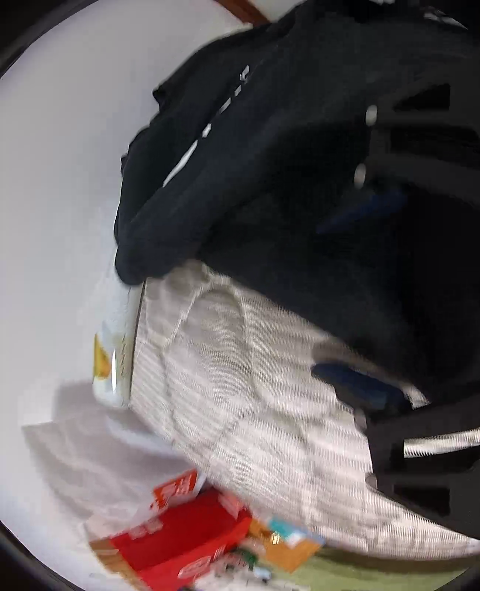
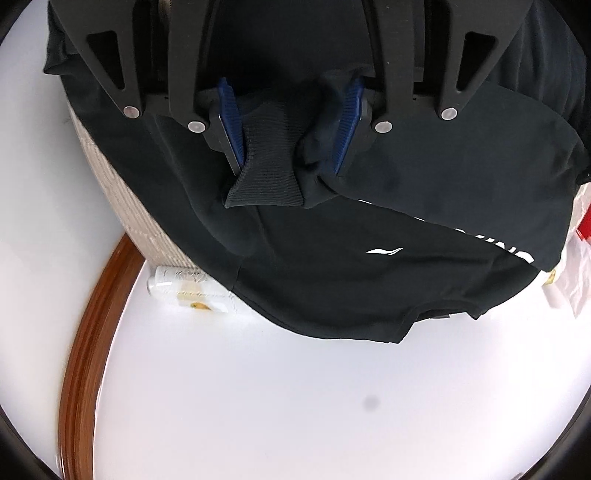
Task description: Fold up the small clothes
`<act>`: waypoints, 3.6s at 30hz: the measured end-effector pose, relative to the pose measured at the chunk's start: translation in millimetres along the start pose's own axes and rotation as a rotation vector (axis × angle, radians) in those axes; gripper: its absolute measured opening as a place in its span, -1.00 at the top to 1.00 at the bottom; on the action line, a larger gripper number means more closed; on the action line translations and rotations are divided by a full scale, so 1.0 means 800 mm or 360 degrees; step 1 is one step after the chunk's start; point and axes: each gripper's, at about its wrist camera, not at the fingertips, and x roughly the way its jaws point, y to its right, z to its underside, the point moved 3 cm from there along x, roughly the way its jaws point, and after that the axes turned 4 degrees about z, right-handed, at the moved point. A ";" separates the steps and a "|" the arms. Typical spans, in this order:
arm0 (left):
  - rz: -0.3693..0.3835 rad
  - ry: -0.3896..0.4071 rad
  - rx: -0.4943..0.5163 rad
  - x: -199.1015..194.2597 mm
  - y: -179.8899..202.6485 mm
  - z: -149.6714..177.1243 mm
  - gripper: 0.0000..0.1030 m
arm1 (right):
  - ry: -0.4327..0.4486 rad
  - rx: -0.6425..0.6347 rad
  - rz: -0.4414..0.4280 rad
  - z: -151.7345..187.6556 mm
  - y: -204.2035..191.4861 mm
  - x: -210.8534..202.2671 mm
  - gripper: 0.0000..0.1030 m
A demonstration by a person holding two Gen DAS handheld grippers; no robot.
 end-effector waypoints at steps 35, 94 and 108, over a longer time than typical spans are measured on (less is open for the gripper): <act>-0.0005 0.0224 0.0014 -0.070 0.090 0.010 -0.39 | -0.0160 0.0505 0.0485 0.167 0.288 -0.081 -0.22; -0.0047 0.0190 -0.0020 -0.027 0.014 -0.038 -0.42 | -0.0172 0.0075 -0.0259 0.006 0.001 0.074 0.68; -0.0103 0.0171 -0.0021 0.003 0.019 -0.061 -0.42 | -0.0040 0.0141 -0.0051 0.000 0.067 0.053 0.70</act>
